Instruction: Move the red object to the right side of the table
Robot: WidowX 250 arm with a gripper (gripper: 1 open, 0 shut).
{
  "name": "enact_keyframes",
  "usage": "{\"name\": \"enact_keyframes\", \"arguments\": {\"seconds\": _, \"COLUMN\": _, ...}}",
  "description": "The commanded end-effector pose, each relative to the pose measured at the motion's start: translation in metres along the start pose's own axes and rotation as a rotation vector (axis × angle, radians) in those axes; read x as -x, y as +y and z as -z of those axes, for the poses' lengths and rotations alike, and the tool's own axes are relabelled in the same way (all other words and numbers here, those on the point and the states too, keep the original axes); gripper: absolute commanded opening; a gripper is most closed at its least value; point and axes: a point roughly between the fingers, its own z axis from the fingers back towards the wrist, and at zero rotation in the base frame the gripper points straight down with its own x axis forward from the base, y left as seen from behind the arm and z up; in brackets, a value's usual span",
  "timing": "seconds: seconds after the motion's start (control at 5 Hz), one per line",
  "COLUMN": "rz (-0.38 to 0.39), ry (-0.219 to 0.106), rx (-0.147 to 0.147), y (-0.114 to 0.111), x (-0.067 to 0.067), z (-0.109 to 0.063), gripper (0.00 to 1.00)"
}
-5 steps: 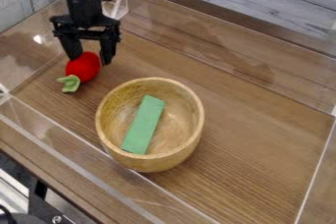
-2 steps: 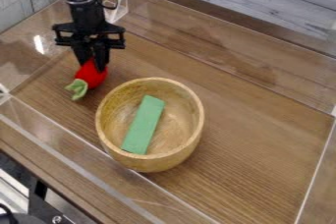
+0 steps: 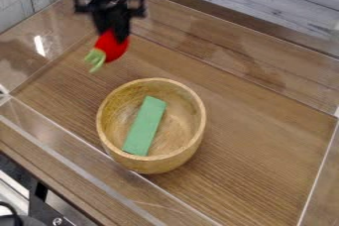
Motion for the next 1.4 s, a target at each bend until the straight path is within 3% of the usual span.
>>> {"name": "enact_keyframes", "arguments": {"seconds": 0.0, "rz": 0.140, "ry": -0.059, "rx": 0.022, "y": -0.049, "x": -0.006, "z": -0.033, "gripper": 0.00}}
{"name": "enact_keyframes", "arguments": {"seconds": 0.2, "rz": 0.294, "ry": -0.030, "rx": 0.039, "y": -0.088, "x": 0.006, "z": -0.029, "gripper": 0.00}}
{"name": "enact_keyframes", "arguments": {"seconds": 0.4, "rz": 0.416, "ry": 0.008, "rx": 0.050, "y": -0.121, "x": 0.028, "z": -0.021, "gripper": 0.00}}
{"name": "enact_keyframes", "arguments": {"seconds": 0.8, "rz": 0.475, "ry": 0.055, "rx": 0.066, "y": -0.194, "x": 0.058, "z": 0.021, "gripper": 0.00}}
{"name": "enact_keyframes", "arguments": {"seconds": 1.0, "rz": 0.458, "ry": 0.059, "rx": 0.071, "y": -0.207, "x": 0.056, "z": 0.045, "gripper": 0.00}}
{"name": "enact_keyframes", "arguments": {"seconds": 1.2, "rz": 0.448, "ry": 0.066, "rx": 0.074, "y": -0.205, "x": 0.060, "z": 0.045, "gripper": 1.00}}
